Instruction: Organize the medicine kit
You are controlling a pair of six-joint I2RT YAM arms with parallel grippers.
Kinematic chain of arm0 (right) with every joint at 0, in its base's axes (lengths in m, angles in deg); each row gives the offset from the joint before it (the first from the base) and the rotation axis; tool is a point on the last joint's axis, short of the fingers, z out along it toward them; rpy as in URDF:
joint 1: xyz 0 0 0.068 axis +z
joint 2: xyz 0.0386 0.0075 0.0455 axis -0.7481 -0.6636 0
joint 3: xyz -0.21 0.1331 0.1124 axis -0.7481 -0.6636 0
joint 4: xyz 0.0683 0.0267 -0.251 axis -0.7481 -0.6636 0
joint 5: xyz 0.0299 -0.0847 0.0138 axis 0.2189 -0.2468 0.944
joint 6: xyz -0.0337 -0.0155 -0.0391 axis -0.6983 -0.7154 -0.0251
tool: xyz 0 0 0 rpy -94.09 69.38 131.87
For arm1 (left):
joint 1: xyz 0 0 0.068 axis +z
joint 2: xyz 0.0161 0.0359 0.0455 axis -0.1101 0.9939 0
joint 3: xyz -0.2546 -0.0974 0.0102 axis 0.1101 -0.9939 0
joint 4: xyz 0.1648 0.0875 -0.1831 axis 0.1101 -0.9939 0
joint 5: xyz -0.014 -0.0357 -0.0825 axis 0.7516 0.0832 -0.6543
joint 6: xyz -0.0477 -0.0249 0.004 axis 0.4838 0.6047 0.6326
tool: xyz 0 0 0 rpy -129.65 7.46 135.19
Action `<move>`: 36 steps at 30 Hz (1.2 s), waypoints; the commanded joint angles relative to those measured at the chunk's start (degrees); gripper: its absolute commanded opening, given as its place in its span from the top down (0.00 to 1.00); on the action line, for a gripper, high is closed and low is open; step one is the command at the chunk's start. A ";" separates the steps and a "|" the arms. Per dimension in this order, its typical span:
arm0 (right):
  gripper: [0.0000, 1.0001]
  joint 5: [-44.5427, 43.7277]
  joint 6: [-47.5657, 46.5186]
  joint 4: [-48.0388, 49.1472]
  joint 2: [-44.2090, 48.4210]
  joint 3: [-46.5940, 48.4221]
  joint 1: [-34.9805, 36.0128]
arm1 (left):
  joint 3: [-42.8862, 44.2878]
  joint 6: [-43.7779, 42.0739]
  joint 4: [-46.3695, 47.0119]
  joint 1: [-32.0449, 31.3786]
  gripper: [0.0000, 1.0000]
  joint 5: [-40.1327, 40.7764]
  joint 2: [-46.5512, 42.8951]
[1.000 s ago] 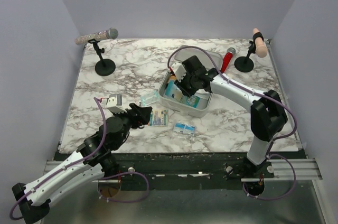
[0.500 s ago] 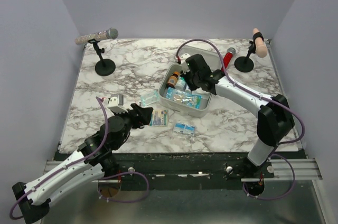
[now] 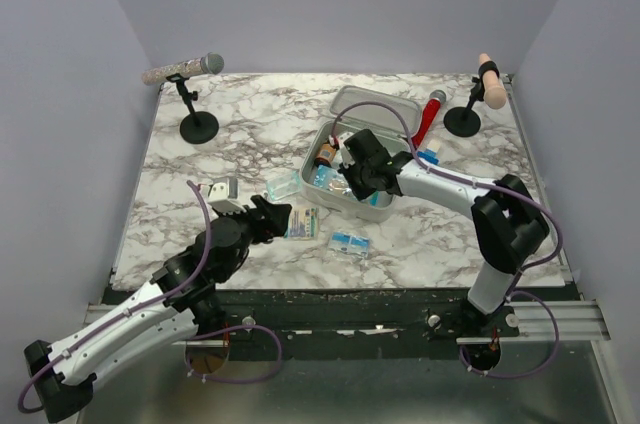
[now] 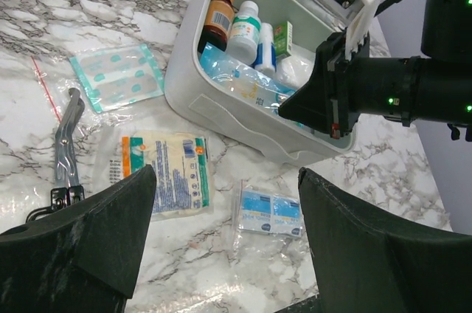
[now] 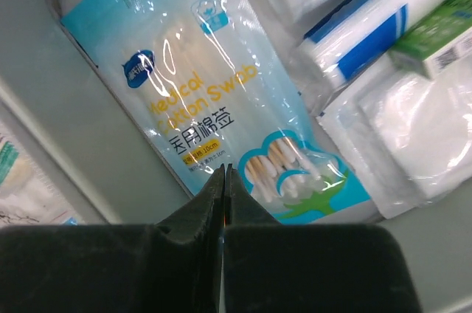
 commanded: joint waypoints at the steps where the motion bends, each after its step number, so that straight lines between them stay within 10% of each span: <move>1: 0.91 1.72 3.06 1.41 -3.64 -2.26 0.53 | -0.15 1.13 -1.24 -0.11 0.13 1.52 2.38; 12: 0.91 4.11 4.29 4.30 -2.50 -3.67 2.73 | 0.91 2.01 -1.07 -0.11 0.13 3.28 6.69; 26: 0.70 -12.42 10.87 6.34 21.66 -6.91 2.73 | 2.22 8.85 -4.93 0.24 0.13 6.36 18.72; 36: 0.68 -1.53 15.98 7.30 27.56 -15.44 2.38 | 4.07 5.71 3.49 15.17 0.23 -6.19 33.58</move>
